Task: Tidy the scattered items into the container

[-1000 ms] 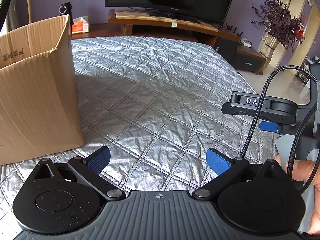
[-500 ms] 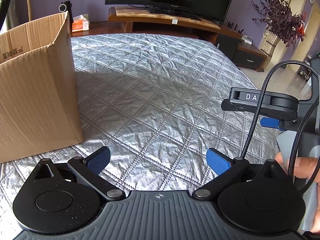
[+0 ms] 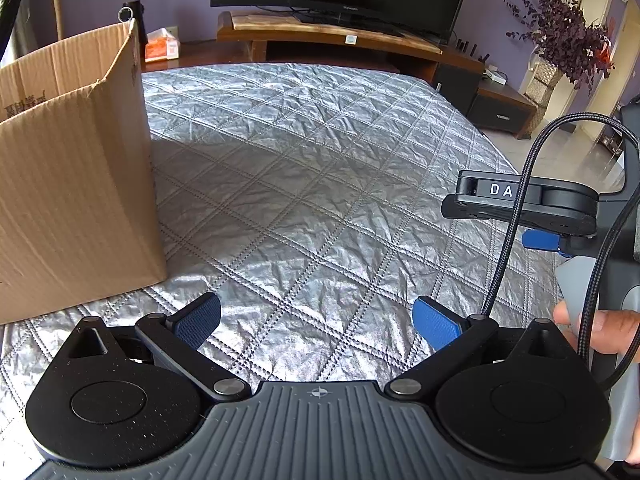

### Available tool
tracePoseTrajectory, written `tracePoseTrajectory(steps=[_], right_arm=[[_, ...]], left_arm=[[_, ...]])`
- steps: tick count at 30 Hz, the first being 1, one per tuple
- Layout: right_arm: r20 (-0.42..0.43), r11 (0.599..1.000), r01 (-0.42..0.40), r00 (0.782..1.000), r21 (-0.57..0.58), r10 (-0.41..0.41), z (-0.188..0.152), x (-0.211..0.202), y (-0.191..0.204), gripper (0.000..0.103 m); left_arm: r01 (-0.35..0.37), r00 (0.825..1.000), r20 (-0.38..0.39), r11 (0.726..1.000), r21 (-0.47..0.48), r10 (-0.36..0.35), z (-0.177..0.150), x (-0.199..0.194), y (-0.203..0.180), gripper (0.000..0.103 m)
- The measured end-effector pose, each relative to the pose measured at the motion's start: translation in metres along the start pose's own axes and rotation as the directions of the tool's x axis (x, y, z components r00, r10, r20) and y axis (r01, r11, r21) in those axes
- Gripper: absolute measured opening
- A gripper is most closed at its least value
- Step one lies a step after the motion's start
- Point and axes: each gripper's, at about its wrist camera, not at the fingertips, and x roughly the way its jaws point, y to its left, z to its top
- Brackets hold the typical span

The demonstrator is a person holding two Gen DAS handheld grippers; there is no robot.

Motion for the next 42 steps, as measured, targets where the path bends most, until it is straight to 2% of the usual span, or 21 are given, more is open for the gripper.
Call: tracePoseTrajectory(steps=[10, 15, 20, 24, 30, 34, 38, 40, 42], right_arm=[[-0.003, 1.000, 0.002, 1.000, -0.024, -0.002, 0.000, 0.000, 0.007, 0.102], [-0.004, 0.999, 0.005, 1.000, -0.044, -0.005, 0.002, -0.004, 0.014, 0.102], [0.047, 0.995, 0.018, 0.999, -0.095, -0.014, 0.003, -0.019, 0.029, 0.102], [0.063, 0.992, -0.017, 0.998, -0.129, 0.026, 0.005, -0.027, 0.042, 0.102], [-0.003, 0.984, -0.131, 0.991, -0.121, 0.132, 0.016, -0.035, 0.073, 0.102], [0.069, 0.964, -0.208, 0.973, -0.166, 0.222, 0.029, -0.065, 0.110, 0.102], [0.128, 0.939, -0.278, 0.943, -0.203, 0.307, 0.045, -0.092, 0.145, 0.102], [0.150, 0.924, -0.321, 0.923, -0.210, 0.354, 0.056, -0.102, 0.161, 0.102], [0.163, 0.906, -0.354, 0.904, -0.232, 0.396, 0.064, -0.109, 0.175, 0.102]], left_arm=[[-0.025, 1.000, -0.005, 1.000, -0.012, 0.025, 0.002, -0.001, 0.004, 0.102], [0.010, 0.999, -0.043, 0.999, -0.045, -0.011, 0.005, 0.000, 0.012, 0.102], [0.018, 0.999, -0.041, 0.999, -0.052, -0.020, 0.004, -0.010, 0.024, 0.102], [0.013, 0.998, -0.052, 0.995, -0.096, -0.018, -0.001, -0.026, 0.040, 0.102], [0.004, 0.999, -0.036, 0.991, -0.136, -0.009, -0.003, -0.078, 0.075, 0.102], [-0.030, 0.997, 0.073, 0.992, -0.124, 0.039, 0.020, -0.136, 0.098, 0.102], [-0.095, 0.972, 0.203, 0.986, -0.135, 0.121, 0.049, -0.187, 0.119, 0.102], [-0.128, 0.960, 0.227, 0.977, -0.172, 0.166, 0.063, -0.197, 0.134, 0.102], [-0.147, 0.954, 0.219, 0.957, -0.249, 0.203, 0.079, -0.197, 0.156, 0.102]])
